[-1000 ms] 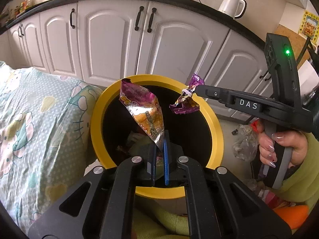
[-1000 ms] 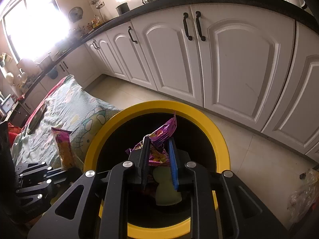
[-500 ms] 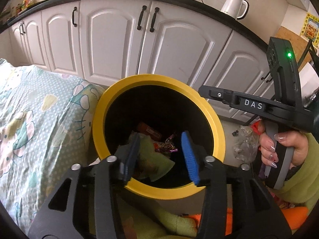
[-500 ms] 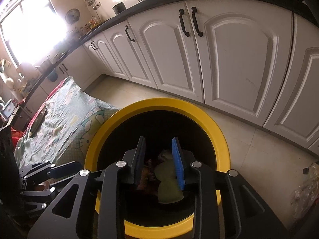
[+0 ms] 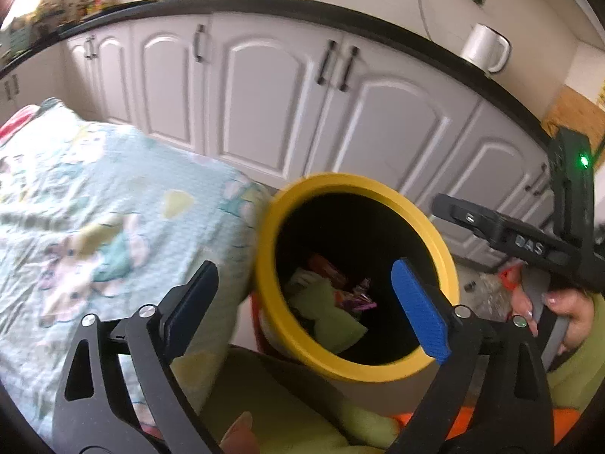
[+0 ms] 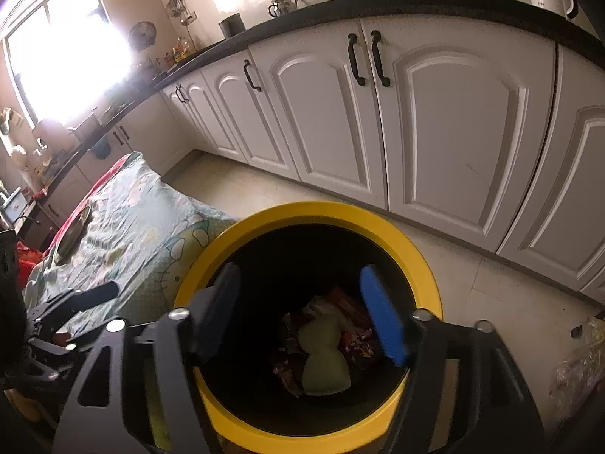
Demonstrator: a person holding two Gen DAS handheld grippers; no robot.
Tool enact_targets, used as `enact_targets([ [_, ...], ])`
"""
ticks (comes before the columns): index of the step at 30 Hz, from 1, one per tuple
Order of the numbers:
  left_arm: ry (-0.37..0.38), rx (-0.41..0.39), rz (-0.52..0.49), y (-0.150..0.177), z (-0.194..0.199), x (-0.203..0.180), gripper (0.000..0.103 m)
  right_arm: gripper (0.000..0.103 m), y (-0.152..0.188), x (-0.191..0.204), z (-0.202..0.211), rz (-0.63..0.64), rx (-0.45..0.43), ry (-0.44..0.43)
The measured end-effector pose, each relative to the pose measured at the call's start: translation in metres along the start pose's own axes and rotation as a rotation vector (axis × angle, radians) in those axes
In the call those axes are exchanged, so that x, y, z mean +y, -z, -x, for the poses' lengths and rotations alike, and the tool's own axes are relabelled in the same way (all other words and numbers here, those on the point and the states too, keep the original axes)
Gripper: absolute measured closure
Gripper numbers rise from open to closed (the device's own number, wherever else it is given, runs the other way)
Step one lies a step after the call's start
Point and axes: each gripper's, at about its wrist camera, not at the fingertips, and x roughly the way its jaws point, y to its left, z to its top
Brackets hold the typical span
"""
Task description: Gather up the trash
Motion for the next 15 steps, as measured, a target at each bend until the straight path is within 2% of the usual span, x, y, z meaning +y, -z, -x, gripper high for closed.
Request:
enact_targets([
  [3, -0.035, -0.023, 0.038, -0.002, 0.011, 0.015, 0.011, 0.018, -0.002, 0.008, 0.001, -0.004, -0.017, 0.005],
  [8, -0.1, -0.059, 0.081, -0.005, 0.031, 0.039, 0.011, 0.007, -0.008, 0.032, 0.003, 0.02, -0.031, -0.005],
  [15, -0.181, -0.108, 0.123, -0.008, 0.06, 0.064, 0.011, 0.006, -0.012, 0.079, 0.006, 0.078, -0.011, -0.044],
])
